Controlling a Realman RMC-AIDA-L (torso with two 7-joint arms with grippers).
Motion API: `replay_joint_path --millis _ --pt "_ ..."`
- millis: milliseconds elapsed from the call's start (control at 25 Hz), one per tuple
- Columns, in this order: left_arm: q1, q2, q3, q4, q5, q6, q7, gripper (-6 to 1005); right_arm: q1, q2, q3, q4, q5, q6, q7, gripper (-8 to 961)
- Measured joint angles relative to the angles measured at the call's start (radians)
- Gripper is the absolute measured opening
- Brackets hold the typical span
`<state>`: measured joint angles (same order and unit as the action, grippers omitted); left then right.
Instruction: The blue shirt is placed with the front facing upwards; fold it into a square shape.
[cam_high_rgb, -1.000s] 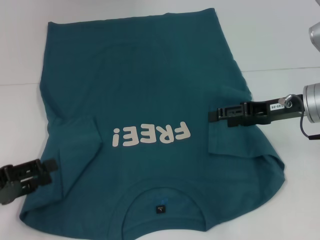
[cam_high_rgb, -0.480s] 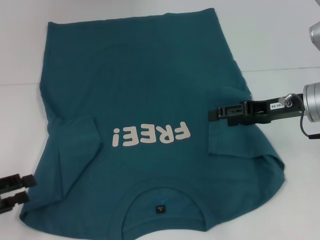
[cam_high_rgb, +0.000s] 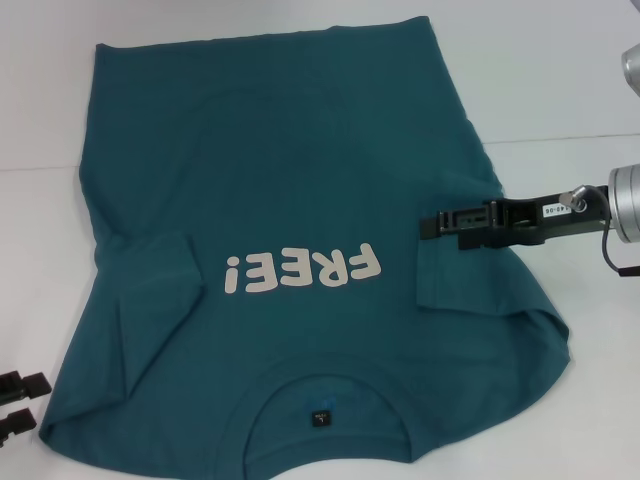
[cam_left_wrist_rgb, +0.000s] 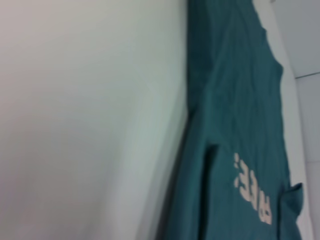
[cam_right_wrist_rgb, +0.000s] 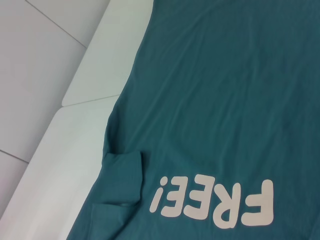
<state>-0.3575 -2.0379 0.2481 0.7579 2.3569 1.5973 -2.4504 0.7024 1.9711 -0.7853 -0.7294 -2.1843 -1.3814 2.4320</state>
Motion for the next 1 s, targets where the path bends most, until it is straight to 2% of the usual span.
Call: replay_joint_path --millis 1000 --pt "-0.007 -0.007 0.042 -0.011 0.027 -0.098 -0.023 613 -0.005 0.000 0.011 0.001 0.000 0.000 -0.003 914"
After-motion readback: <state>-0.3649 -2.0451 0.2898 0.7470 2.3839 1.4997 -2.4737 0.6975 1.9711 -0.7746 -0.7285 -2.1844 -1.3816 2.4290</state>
